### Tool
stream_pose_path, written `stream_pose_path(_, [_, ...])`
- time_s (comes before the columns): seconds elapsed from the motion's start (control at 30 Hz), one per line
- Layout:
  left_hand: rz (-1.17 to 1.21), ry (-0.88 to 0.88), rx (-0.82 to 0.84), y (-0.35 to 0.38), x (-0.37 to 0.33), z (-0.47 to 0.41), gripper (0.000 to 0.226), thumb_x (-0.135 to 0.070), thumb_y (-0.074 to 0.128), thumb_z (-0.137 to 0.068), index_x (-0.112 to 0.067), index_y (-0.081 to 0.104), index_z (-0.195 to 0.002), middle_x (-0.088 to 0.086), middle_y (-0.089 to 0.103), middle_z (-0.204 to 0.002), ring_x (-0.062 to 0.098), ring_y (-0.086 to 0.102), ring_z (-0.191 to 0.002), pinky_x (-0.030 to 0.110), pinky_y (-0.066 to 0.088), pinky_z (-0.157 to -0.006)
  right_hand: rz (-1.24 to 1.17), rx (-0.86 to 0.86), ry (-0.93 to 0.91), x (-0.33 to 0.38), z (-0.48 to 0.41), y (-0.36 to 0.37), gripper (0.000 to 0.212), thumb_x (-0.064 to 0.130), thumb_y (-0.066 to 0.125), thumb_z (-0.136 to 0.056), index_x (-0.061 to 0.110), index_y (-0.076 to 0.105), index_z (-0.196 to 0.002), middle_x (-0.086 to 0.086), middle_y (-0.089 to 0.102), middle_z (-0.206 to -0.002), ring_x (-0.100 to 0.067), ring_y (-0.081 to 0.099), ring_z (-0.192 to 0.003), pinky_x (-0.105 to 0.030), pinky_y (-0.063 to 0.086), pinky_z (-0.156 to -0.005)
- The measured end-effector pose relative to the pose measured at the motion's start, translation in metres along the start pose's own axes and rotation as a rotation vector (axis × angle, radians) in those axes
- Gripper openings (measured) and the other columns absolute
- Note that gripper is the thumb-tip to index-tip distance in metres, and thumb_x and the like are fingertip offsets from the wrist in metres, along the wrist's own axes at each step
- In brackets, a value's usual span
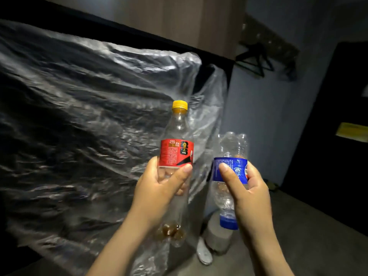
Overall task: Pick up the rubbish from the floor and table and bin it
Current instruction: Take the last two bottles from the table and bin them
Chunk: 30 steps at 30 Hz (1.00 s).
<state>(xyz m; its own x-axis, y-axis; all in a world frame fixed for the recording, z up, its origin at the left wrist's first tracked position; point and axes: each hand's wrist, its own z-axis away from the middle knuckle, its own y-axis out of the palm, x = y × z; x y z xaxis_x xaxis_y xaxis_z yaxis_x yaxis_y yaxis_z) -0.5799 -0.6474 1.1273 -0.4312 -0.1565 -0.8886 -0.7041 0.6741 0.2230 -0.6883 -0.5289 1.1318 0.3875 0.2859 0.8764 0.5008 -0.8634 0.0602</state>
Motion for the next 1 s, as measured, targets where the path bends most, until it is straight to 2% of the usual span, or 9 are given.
stream_pose_path(0.1, [0.035,-0.034,0.114,0.062,0.016,-0.002,0.053,-0.042,0.073,-0.054,-0.015,0.057,-0.097,0.001,0.069,-0.075,0.016,0.063,-0.06,0.023,0.054,-0.054,0.084,-0.128,-0.003,0.001,-0.007,-0.063,0.019,0.031,0.068,-0.082,0.019,0.066,-0.097,-0.002,0.072,-0.083,-0.02,0.067,-0.075,-0.04,0.053,-0.074])
stream_pose_path(0.2, [0.062,-0.046,0.234,0.114,0.029,-0.003,0.053,-0.044,0.073,-0.055,-0.019,0.057,-0.099,0.001,0.071,-0.08,0.019,0.065,-0.063,0.027,0.054,-0.056,0.138,-0.243,-0.01,0.004,-0.009,-0.113,0.018,0.03,0.068,-0.082,0.021,0.067,-0.098,-0.002,0.072,-0.085,-0.022,0.069,-0.079,-0.039,0.055,-0.073])
stream_pose_path(0.37, [0.098,-0.053,0.435,0.178,0.051,-0.009,0.033,-0.043,0.08,-0.067,-0.036,0.061,-0.092,-0.001,0.072,-0.087,0.016,0.068,-0.066,0.022,0.054,-0.058,0.196,-0.379,0.005,0.003,-0.01,-0.169,0.023,0.029,0.068,-0.082,0.021,0.066,-0.103,-0.001,0.073,-0.087,-0.018,0.07,-0.078,-0.032,0.054,-0.07])
stream_pose_path(0.43, [0.126,-0.069,0.484,0.197,0.061,-0.016,0.028,-0.044,0.076,-0.065,-0.039,0.062,-0.09,-0.001,0.072,-0.087,0.016,0.068,-0.067,0.022,0.055,-0.059,0.211,-0.438,0.01,0.0,-0.014,-0.184,0.021,0.03,0.068,-0.082,0.021,0.067,-0.101,-0.002,0.073,-0.084,-0.018,0.069,-0.074,-0.032,0.055,-0.067])
stream_pose_path(0.6, [0.192,-0.098,0.609,0.235,0.088,-0.052,0.034,-0.052,0.076,-0.061,-0.042,0.063,-0.091,0.0,0.072,-0.093,0.019,0.069,-0.078,0.023,0.053,-0.063,0.256,-0.55,-0.01,-0.01,-0.041,-0.2,0.023,0.034,0.069,-0.08,0.021,0.066,-0.098,0.0,0.07,-0.077,-0.012,0.065,-0.068,-0.029,0.053,-0.063])
stream_pose_path(0.7, [0.218,-0.066,0.671,0.252,0.1,-0.086,0.034,-0.054,0.075,-0.061,-0.042,0.063,-0.091,-0.001,0.072,-0.091,0.017,0.069,-0.077,0.022,0.051,-0.062,0.286,-0.6,-0.051,-0.016,-0.07,-0.199,0.029,0.039,0.069,-0.077,0.021,0.065,-0.1,0.003,0.07,-0.078,-0.011,0.065,-0.07,-0.027,0.053,-0.064])
stream_pose_path(0.9, [0.21,-0.012,0.738,0.268,0.127,-0.159,0.037,-0.061,0.073,-0.061,-0.046,0.061,-0.093,-0.003,0.072,-0.094,0.015,0.07,-0.08,0.022,0.051,-0.062,0.332,-0.662,-0.083,-0.043,-0.131,-0.194,0.029,0.035,0.068,-0.08,0.02,0.065,-0.104,0.005,0.07,-0.078,-0.007,0.065,-0.067,-0.019,0.05,-0.059])
stream_pose_path(1.0, [0.174,0.002,0.76,0.275,0.146,-0.188,0.036,-0.061,0.071,-0.062,-0.047,0.06,-0.094,-0.005,0.072,-0.095,0.013,0.07,-0.082,0.024,0.052,-0.065,0.349,-0.679,-0.073,-0.062,-0.156,-0.195,0.028,0.034,0.069,-0.081,0.021,0.065,-0.105,0.006,0.07,-0.078,-0.006,0.065,-0.068,-0.02,0.051,-0.06])
